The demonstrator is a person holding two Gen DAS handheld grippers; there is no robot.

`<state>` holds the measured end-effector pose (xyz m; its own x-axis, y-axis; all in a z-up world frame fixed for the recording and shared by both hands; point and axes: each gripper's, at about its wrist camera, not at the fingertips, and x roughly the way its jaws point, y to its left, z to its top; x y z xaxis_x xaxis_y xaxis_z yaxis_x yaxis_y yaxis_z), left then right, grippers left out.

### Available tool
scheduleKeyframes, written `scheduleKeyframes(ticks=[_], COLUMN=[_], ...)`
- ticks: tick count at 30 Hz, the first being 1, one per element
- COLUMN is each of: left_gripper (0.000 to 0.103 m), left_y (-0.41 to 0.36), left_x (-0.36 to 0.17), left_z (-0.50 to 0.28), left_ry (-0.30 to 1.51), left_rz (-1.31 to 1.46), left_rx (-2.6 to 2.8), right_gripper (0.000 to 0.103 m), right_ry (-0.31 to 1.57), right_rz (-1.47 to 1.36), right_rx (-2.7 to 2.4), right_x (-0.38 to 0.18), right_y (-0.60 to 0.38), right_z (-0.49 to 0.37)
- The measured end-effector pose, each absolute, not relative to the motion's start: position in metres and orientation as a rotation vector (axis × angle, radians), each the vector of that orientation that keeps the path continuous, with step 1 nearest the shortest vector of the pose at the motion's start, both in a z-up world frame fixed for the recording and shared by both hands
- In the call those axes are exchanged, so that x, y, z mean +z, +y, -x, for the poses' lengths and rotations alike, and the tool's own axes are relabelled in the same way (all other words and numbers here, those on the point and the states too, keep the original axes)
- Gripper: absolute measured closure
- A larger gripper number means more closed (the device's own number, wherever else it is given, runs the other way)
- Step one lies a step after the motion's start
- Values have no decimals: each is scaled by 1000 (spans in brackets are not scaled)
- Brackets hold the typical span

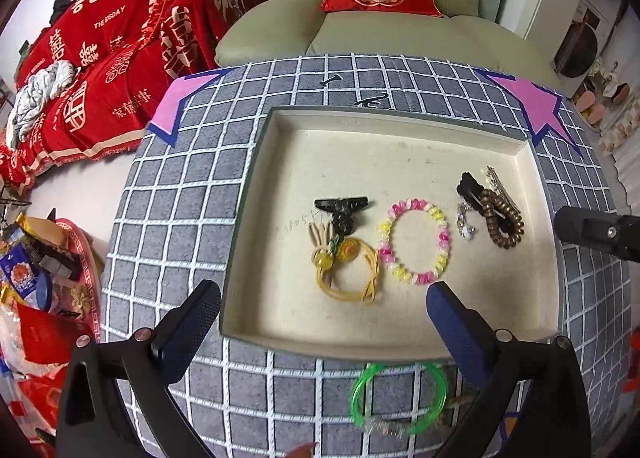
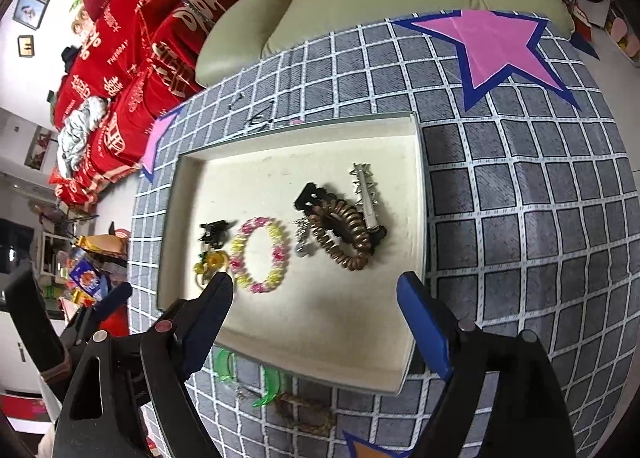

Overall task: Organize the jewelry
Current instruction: 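Move the right tool to the tan braided bracelet while the left tool reaches the green bangle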

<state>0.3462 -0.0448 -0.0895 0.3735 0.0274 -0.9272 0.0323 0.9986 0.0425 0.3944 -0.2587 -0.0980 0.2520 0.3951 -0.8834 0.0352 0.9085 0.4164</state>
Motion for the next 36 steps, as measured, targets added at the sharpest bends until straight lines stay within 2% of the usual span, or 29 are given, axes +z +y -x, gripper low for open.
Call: scheduleKeyframes(ticks=[8,18,36], left_gripper=[0,0,0], left_y=[-34,-16,3], left_x=[-85,-87,-133], left_z=[-322,-285,-258], left_ry=[1198,1236,1378], left_rz=[-53,-9,129], left_rx=[-25,-24,-15], right_gripper=[15,15,15], right_ry=[1241,1314,1489], right_rz=[-380,-373,-189], right_rx=[285,345,217], right_x=[-73,-63,-128], right_y=[-249,-233,-231], right_z=[-366,-327,-257])
